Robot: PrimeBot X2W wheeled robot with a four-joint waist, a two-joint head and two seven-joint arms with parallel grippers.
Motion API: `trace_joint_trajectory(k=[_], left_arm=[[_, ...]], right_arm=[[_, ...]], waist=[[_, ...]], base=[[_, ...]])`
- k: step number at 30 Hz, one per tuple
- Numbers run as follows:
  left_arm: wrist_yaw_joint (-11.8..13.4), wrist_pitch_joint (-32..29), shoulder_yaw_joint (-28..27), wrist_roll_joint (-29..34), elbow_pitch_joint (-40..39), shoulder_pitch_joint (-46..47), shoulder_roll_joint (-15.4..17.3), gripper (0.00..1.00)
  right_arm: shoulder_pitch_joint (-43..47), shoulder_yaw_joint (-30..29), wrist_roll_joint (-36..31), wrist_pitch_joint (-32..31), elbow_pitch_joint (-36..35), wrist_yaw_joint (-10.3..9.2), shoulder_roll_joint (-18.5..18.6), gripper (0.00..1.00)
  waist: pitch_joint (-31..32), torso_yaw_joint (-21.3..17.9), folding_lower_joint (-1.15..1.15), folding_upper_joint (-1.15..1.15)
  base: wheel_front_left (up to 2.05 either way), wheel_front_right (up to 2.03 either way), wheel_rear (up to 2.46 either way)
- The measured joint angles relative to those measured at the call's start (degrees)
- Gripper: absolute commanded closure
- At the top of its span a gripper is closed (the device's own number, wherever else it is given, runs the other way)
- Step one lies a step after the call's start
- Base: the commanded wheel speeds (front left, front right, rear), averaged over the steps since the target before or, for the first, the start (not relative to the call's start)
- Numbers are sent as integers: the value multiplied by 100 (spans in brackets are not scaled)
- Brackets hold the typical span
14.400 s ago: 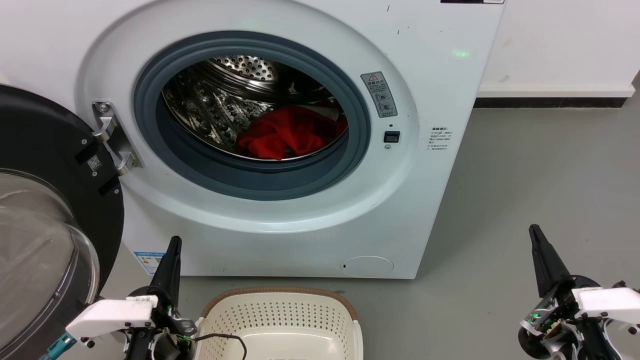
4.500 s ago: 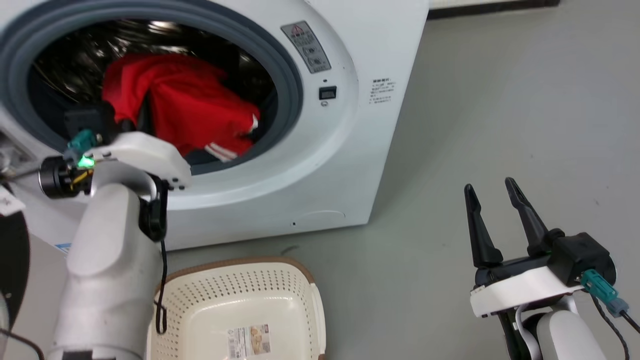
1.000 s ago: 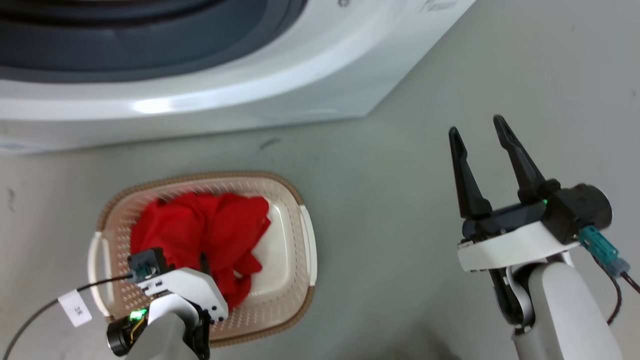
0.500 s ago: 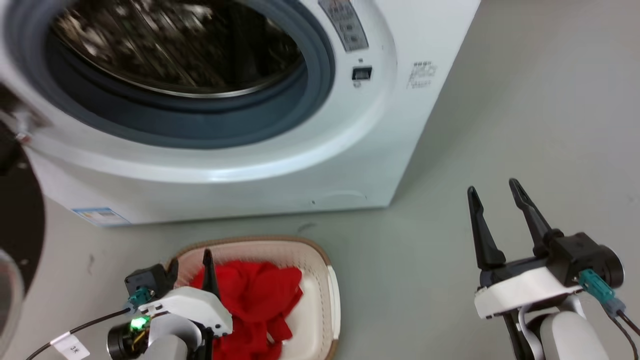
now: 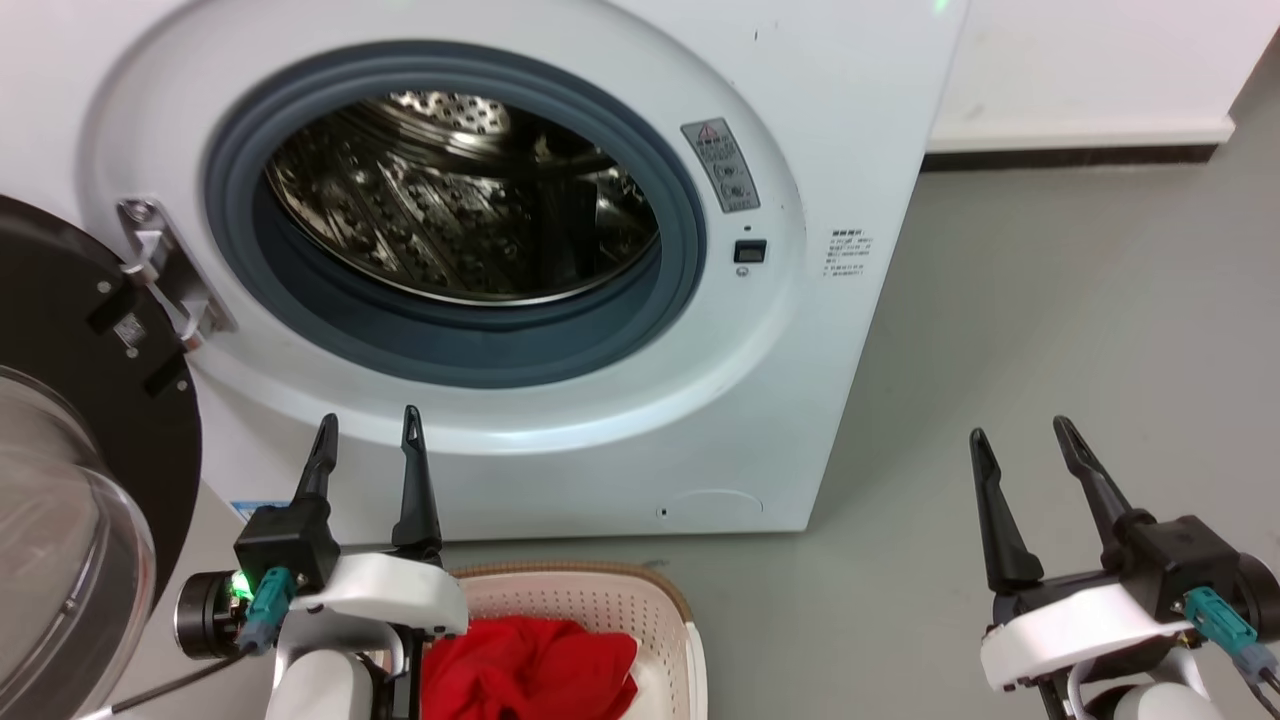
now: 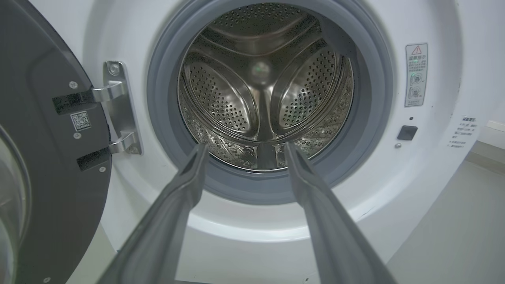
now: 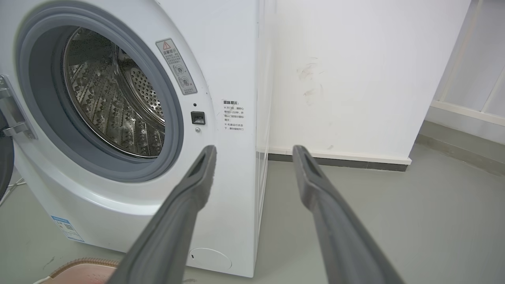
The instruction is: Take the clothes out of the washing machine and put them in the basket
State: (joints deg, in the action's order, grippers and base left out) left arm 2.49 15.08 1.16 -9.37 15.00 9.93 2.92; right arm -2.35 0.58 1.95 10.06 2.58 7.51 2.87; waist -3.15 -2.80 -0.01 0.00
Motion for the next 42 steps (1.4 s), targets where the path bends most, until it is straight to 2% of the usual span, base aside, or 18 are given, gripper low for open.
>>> trace_joint_trajectory(k=[6,11,41,42], left_arm=[[-90,0,131,376,-583,-348,43,0],[-98,0,187,428,-798,-641,60,0],[-81,0,372,272,-651,-775,63,0],[-92,-1,379,254,-639,-774,64,100]], right_arm=[[226,-13,-44,-89,-97,0,0,0],[371,-18,-41,-104,-129,0,0,0],[395,-5,11,-127,-113,0,0,0],[396,-2,18,-127,-112,0,0,100]], waist=[[305,32,0,0],[433,41,0,0],[488,85,2,0],[490,86,2,0]], base=[[0,0,0],[0,0,0],[0,0,0],[0,0,0]])
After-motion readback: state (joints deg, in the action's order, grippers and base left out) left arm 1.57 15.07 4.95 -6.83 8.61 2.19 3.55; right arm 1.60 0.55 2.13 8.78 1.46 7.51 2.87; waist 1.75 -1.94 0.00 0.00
